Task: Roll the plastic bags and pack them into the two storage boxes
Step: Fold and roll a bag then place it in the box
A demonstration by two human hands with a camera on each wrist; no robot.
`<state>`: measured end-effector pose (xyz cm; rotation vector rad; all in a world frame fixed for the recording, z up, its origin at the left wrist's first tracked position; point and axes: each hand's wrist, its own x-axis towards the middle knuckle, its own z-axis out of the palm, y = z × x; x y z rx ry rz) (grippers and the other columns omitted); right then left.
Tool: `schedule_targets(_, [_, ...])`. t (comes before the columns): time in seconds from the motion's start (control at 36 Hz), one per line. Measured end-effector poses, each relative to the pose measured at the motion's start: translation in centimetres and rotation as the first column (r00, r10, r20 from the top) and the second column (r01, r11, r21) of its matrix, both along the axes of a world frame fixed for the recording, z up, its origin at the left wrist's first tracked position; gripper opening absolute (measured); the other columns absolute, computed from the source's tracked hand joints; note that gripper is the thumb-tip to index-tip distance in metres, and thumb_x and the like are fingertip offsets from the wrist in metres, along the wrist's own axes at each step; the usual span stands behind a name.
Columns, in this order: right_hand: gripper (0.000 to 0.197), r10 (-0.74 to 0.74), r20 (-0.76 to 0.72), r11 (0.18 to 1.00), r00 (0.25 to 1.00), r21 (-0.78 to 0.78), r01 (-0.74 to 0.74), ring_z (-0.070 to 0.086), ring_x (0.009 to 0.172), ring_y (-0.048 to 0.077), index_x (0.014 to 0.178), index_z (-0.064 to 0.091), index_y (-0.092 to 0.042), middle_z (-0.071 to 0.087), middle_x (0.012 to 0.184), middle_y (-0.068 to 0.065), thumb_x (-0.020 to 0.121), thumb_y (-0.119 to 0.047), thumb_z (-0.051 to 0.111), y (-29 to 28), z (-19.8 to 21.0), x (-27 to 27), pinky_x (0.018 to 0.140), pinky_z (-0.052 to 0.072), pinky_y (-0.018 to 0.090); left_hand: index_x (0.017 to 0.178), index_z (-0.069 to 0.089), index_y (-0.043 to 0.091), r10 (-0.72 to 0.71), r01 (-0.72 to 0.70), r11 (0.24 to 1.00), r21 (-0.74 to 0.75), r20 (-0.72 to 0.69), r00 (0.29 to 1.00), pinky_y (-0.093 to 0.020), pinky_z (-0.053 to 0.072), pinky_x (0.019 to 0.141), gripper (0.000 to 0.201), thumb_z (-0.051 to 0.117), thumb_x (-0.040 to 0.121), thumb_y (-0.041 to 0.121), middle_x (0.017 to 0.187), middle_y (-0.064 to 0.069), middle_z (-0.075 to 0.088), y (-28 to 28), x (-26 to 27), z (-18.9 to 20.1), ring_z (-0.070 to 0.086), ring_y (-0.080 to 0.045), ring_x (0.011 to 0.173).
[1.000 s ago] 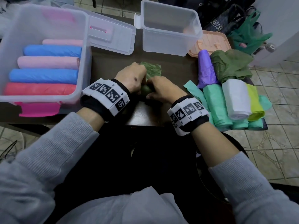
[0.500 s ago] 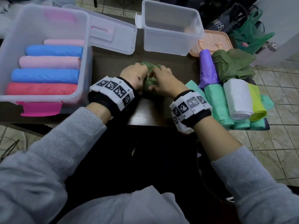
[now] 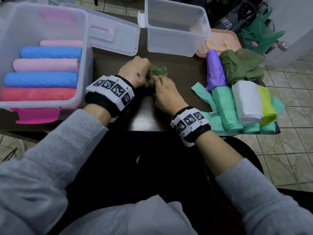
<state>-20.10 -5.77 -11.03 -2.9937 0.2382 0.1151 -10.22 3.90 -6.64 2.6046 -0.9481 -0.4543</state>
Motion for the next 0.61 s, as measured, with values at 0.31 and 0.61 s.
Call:
schedule_targets(0.31, [0.050, -0.054, -0.060, 0.998, 0.997, 0.019, 0.055, 0.040, 0.122, 0.030, 0.132, 0.040, -0.005, 0.041, 0.135, 0.014, 0.091, -0.027, 0.057, -0.2, 1.0, 1.3, 0.098, 0.033, 0.038, 0.117, 0.064, 0.015, -0.108, 0.094, 0.988, 0.122, 0.112, 0.988, -0.039, 0.045, 0.088, 0.053, 0.077, 0.068, -0.002, 0.118, -0.016, 0.061, 0.0, -0.8, -0.1, 0.055, -0.034, 0.112])
schedule_targets(0.61, [0.050, 0.047, -0.368, 0.976, 0.928, 0.215, 0.036, 0.040, 0.122, 0.030, 0.130, 0.047, -0.011, 0.042, 0.127, 0.014, 0.090, -0.038, 0.059, -0.1, 3.1, 0.4, 0.098, 0.035, 0.037, 0.110, 0.070, 0.017, -0.101, 0.136, 0.968, 0.210, -0.169, 0.980, -0.026, 0.047, 0.067, 0.058, 0.087, 0.056, 0.006, 0.090, -0.005, 0.068, 1.5, -0.6, 0.9, 0.058, -0.018, 0.067])
